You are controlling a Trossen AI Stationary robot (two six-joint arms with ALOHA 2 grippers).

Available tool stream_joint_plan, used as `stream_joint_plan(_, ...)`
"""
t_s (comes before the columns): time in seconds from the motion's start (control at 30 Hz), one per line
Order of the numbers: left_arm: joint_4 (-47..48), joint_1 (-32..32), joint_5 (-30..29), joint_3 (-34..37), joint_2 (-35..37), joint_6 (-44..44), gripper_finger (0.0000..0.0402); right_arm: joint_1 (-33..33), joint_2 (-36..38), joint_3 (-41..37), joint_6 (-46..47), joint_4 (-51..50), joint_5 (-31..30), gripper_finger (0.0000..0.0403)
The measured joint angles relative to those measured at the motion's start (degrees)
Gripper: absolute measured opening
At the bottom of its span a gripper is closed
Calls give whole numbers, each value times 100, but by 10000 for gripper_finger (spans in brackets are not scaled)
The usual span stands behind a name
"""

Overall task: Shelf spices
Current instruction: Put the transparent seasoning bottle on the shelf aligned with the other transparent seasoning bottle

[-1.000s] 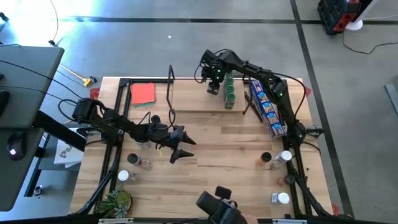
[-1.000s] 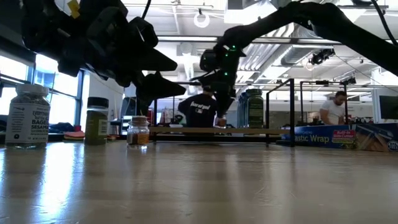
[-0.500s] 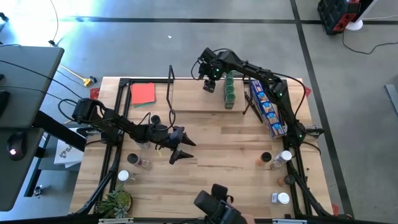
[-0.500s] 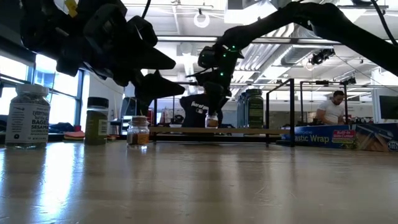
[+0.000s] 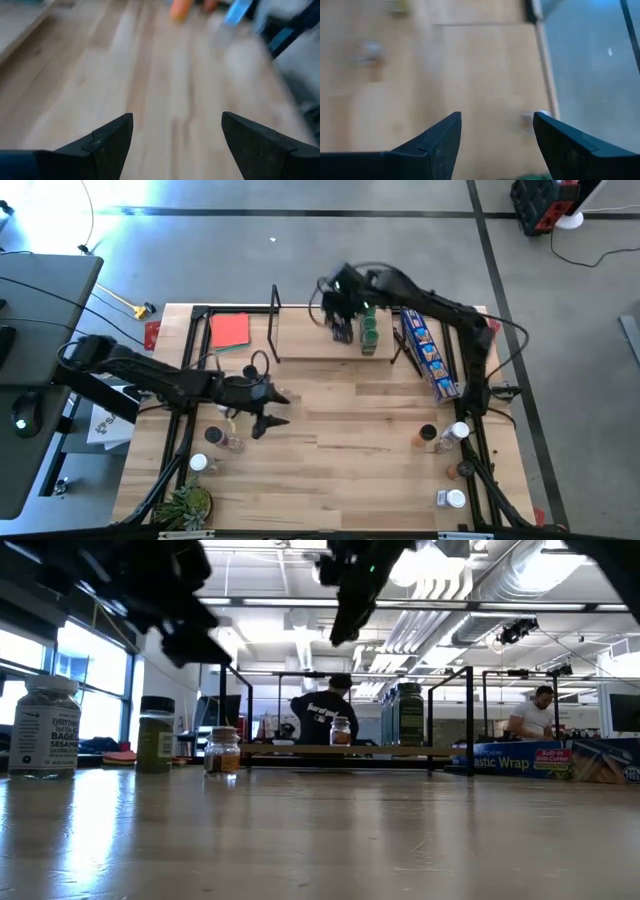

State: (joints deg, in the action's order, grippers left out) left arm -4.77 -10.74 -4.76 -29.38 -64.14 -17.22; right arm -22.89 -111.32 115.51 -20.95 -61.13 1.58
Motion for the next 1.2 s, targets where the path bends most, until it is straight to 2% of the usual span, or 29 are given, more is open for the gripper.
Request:
stream_joint_plan(0.1,1170,-80,-374,-92,392,181,300,536,750,-1106,300,480,-82,242)
stream_joint_plan(0.2,1620,16,-780,-93,452,159,300,1168,1559,-2374,891,1343,-704,242)
stream_joint_plan(0.4,1352,334,-1367,-93,-103,548,300,2570,2784,-4580,2178,3401,-2386,243)
stream_joint_plan(0.57,978,870,-1065,-93,-796,528,300,3367,3268,-5680,2807,4846,-3531,243)
stream_joint_plan(0.7,401,1105,-979,-123,-1224,586,301,3630,3352,-6010,2893,5288,-3937,243)
stream_joint_plan(0.9,364,1239,-491,-106,-1477,405,299,3685,3342,-6016,2884,5285,-3956,243)
stream_joint_plan(1.2,432,1217,-605,-97,-1541,338,270,3683,3341,-6014,2848,5284,-3956,243)
